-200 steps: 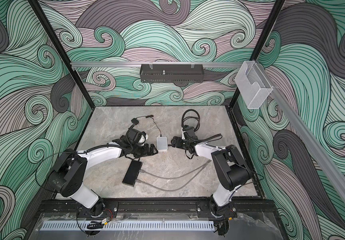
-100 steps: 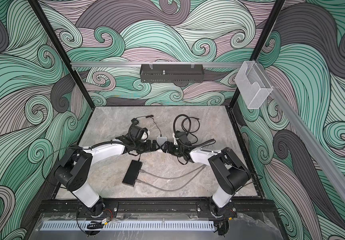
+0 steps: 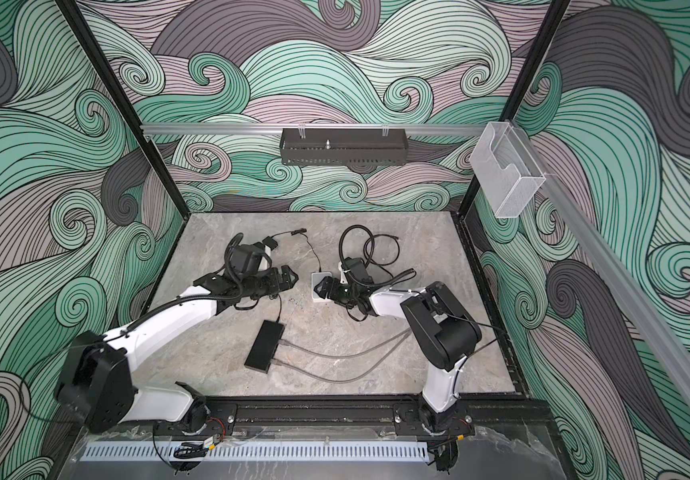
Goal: Insert the plug into the switch port
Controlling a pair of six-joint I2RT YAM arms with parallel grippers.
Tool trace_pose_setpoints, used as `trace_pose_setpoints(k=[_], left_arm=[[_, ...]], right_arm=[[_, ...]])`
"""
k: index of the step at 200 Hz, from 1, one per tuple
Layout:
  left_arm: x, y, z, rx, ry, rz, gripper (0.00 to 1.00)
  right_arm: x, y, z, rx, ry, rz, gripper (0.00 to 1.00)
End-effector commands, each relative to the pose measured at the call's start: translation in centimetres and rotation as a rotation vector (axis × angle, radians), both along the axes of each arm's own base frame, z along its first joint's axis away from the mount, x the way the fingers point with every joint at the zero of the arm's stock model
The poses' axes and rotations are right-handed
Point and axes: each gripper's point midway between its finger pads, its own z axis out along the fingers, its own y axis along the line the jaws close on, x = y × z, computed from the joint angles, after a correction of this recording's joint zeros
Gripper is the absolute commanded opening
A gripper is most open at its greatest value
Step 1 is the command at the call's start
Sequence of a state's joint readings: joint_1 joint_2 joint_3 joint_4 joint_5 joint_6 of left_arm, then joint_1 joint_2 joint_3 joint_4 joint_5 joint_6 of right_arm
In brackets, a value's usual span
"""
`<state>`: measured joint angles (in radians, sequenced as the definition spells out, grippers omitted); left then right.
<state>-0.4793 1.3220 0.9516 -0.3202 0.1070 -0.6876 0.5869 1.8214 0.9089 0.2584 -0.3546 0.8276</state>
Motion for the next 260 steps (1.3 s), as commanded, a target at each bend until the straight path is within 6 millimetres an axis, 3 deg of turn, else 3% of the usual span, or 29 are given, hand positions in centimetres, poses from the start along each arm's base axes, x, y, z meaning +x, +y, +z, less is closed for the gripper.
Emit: trace_pose_setpoints(k=[1, 34, 56, 87, 106, 125, 146, 169, 178, 214, 224, 240, 260], left_arm=[[-1.7, 2.7, 0.6, 0.071, 0.003, 0.035, 0.99], [-2.7, 4.9, 3.6, 0.058, -0.119, 0.071, 0.99], [-3.3, 6.3, 4.4, 0.068, -0.132, 0.087, 0.99], [-3.6, 7.0, 4.0, 0.068, -0.109, 0.081, 0.99], [-3.5, 7.1, 3.8, 0.05, -0.109, 0.083, 0.99], [-3.2, 6.6, 3.8, 0.023, -0.112, 0.071, 0.99], [-2.7, 5.4, 3.7, -0.017, -0.112, 0.029, 0.99], [-2.5, 4.2, 3.2, -0.069, -0.077, -0.003, 0.99], [-2.4, 3.9, 3.0, -0.076, -0.062, -0.009, 0.99], [-2.0, 3.2, 2.6, -0.089, -0.018, -0.029, 0.99], [-1.9, 3.1, 2.4, -0.095, -0.016, -0.028, 0.99], [-1.7, 2.9, 2.2, -0.102, -0.011, -0.026, 0.99], [-1.6, 2.8, 2.1, -0.104, -0.008, -0.028, 0.99]], right_arm=[[0.1, 2.8, 1.3, 0.069, 0.001, 0.028, 0.83], [0.3, 7.3, 2.3, 0.183, 0.04, 0.052, 0.83], [0.5, 10.0, 2.8, 0.234, 0.049, 0.074, 0.83], [1.0, 10.9, 3.9, 0.25, 0.029, 0.098, 0.82], [1.6, 8.7, 5.6, 0.211, -0.021, 0.081, 0.82], [2.0, 4.9, 6.6, 0.103, -0.08, 0.052, 0.82], [2.3, -0.2, 5.9, -0.076, -0.105, -0.008, 0.84], [3.6, -6.8, 4.3, -0.247, -0.096, -0.139, 0.85], [4.2, -8.5, 3.9, -0.281, -0.093, -0.169, 0.85], [5.3, -12.0, 2.8, -0.524, -0.038, -0.202, 0.83], [5.4, -12.7, 2.1, -0.586, -0.021, -0.211, 0.77], [6.2, -13.3, 1.0, -0.649, -0.032, -0.206, 0.6], [6.8, -13.3, -0.4, -0.706, -0.024, -0.176, 0.55]])
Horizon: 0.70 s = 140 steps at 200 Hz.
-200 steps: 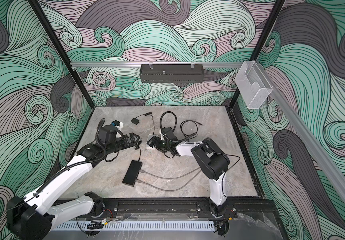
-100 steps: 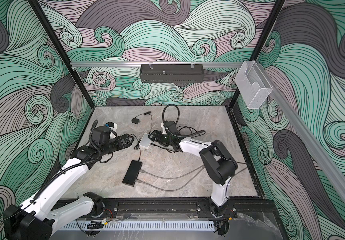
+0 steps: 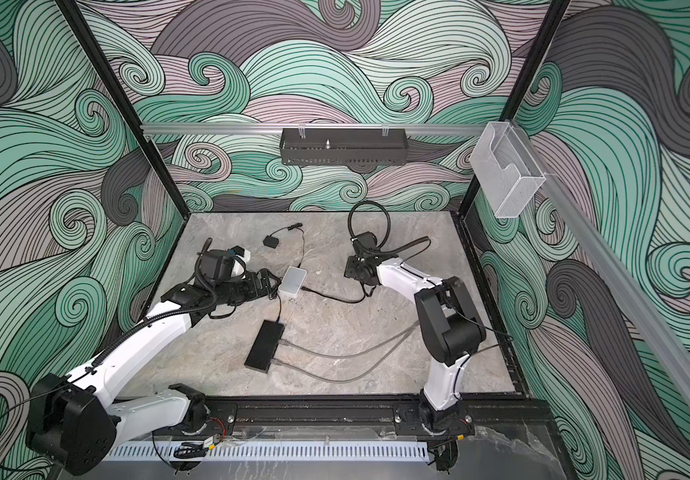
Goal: Insert the plug into the switch port
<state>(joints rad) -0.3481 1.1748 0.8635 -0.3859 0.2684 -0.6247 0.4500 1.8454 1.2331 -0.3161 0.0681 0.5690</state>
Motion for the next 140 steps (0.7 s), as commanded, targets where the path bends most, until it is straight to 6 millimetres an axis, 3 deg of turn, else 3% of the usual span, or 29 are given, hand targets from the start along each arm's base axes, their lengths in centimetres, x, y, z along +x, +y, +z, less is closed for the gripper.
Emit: trace_pose_setpoints(k=[1, 42, 68, 140], left_arm=[[0.9, -0.5, 1.6, -0.04, -0.028, 0.001, 0.99], [0.8, -0.5, 1.6, -0.029, -0.029, -0.01, 0.99], [0.8, -0.5, 1.7, -0.029, -0.03, -0.012, 0.99], [0.7, -0.5, 1.6, -0.033, -0.028, -0.013, 0.99]], right_arm=[[-0.1, -1.8, -1.9, -0.165, 0.041, 0.018, 0.56], [0.0, -2.4, -4.6, -0.246, 0.078, 0.008, 0.55], [-0.7, -4.2, -5.7, -0.302, 0.095, -0.071, 0.44], [-2.7, -7.5, -4.9, -0.32, 0.084, -0.149, 0.31]])
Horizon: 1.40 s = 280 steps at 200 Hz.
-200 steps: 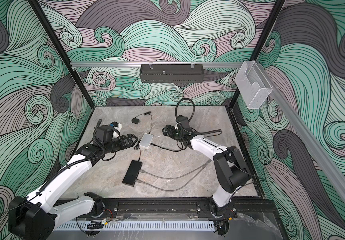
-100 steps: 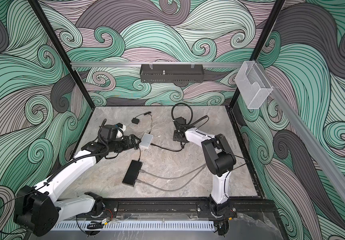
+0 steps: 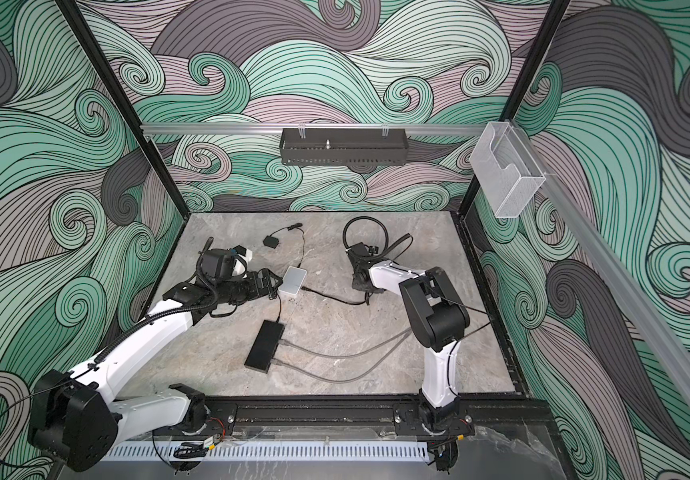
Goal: Insert the plug into the switch port
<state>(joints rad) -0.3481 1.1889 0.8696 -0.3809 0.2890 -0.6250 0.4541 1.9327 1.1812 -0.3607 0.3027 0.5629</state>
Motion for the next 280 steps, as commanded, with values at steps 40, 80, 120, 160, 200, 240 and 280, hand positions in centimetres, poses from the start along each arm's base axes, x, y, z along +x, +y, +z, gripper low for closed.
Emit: trace_pose_setpoints(k=[40, 80, 120, 160, 200, 240, 280], left_arm=[[0.7, -0.3, 1.4, -0.033, -0.029, 0.002, 0.99], [0.6, -0.4, 1.2, -0.032, -0.024, 0.001, 0.99], [0.9, -0.9, 0.2, -0.039, 0.0, -0.011, 0.99], [1.2, -1.7, -0.3, -0.054, 0.008, -0.031, 0.99], [1.1, -2.2, 0.7, -0.07, -0.051, -0.066, 0.99], [0.4, -1.7, 3.0, -0.096, -0.182, -0.066, 0.98], [-0.4, -0.2, 3.3, -0.073, -0.32, -0.029, 0.99]], right_arm=[[-1.7, -5.2, 0.4, -0.073, 0.003, -0.079, 0.3], [-1.6, -6.8, 0.5, -0.059, -0.013, -0.107, 0.26], [-1.8, -7.6, 1.2, -0.087, -0.039, -0.12, 0.26], [-1.3, -5.0, 2.7, 0.036, -0.093, 0.012, 0.52], [-1.3, -2.6, 7.5, 0.185, -0.236, 0.137, 0.67], [-3.5, -2.0, 13.2, 0.257, -0.397, 0.23, 0.7], [-6.2, -5.9, 16.3, 0.172, -0.618, 0.138, 0.9]])
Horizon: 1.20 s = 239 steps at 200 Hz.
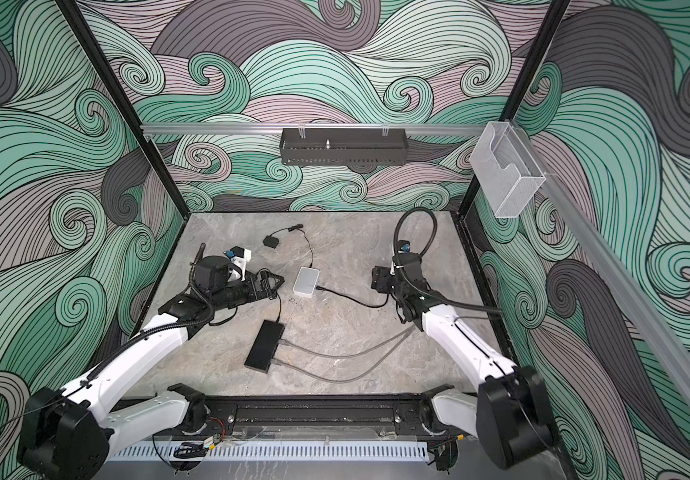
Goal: Insert the plug into the switch port
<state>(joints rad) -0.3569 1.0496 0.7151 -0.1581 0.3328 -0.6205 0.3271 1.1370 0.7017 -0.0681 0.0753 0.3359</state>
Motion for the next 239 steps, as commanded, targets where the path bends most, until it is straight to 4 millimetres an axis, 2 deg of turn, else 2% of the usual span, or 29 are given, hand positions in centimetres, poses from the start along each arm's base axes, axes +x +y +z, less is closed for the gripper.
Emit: trace_pose_setpoints(k=[1, 14, 29, 49, 71, 100, 116, 126, 146, 167, 192, 213, 226, 239], left_arm=[[0.5, 0.7, 1.2, 0.02, -0.137, 0.027, 0.99], [0.9, 2.1, 0.0, 0.065, -0.162, 0.105, 0.99], [1.8, 4.4, -1.9, 0.092, -0.191, 0.252, 0.99], [2.9, 6.6, -3.1, 0.089, -0.278, 0.395, 0.99], [4.2, 7.6, -3.2, 0.158, -0.36, 0.447, 0.99], [6.0, 8.1, -2.8, 0.28, -0.403, 0.451, 0.99], [6.3, 7.2, -2.1, 0.291, -0.473, 0.4, 0.85], [6.4, 7.3, -1.7, 0.3, -0.491, 0.404, 0.87], [6.7, 9.4, -1.6, 0.365, -0.45, 0.512, 0.98], [7.0, 11.6, -0.6, 0.461, -0.478, 0.606, 0.99], [7.7, 13.8, 0.2, 0.556, -0.503, 0.635, 0.99], [7.6, 16.9, -0.3, 0.547, -0.514, 0.717, 0.99], [7.4, 18.7, -0.8, 0.53, -0.539, 0.765, 0.99], [7.3, 19.8, -1.4, 0.543, -0.549, 0.792, 0.99]], right_arm=[[-0.7, -2.6, 1.2, -0.045, -0.118, -0.094, 0.9], [-1.4, -4.4, 1.5, -0.08, -0.176, -0.168, 0.91], [-2.0, -6.0, 1.6, -0.1, -0.215, -0.237, 0.99], [-2.6, -6.7, 1.7, -0.114, -0.228, -0.265, 0.99], [-3.1, -7.3, 1.9, -0.157, -0.232, -0.269, 1.0], [-3.9, -8.3, 2.4, -0.224, -0.306, -0.281, 1.0], [-4.2, -8.8, 3.0, -0.244, -0.37, -0.299, 0.99], [-4.3, -9.2, 3.2, -0.261, -0.394, -0.314, 1.0], [-4.1, -9.9, 3.2, -0.317, -0.398, -0.342, 1.0], [-3.3, -10.5, 3.1, -0.381, -0.412, -0.367, 1.0], [-2.1, -11.5, 2.8, -0.416, -0.413, -0.43, 1.0], [-1.2, -13.0, 2.3, -0.487, -0.391, -0.5, 1.0], [-0.9, -14.1, 1.2, -0.491, -0.363, -0.518, 1.0], [-0.7, -14.2, -0.1, -0.452, -0.348, -0.481, 1.0]])
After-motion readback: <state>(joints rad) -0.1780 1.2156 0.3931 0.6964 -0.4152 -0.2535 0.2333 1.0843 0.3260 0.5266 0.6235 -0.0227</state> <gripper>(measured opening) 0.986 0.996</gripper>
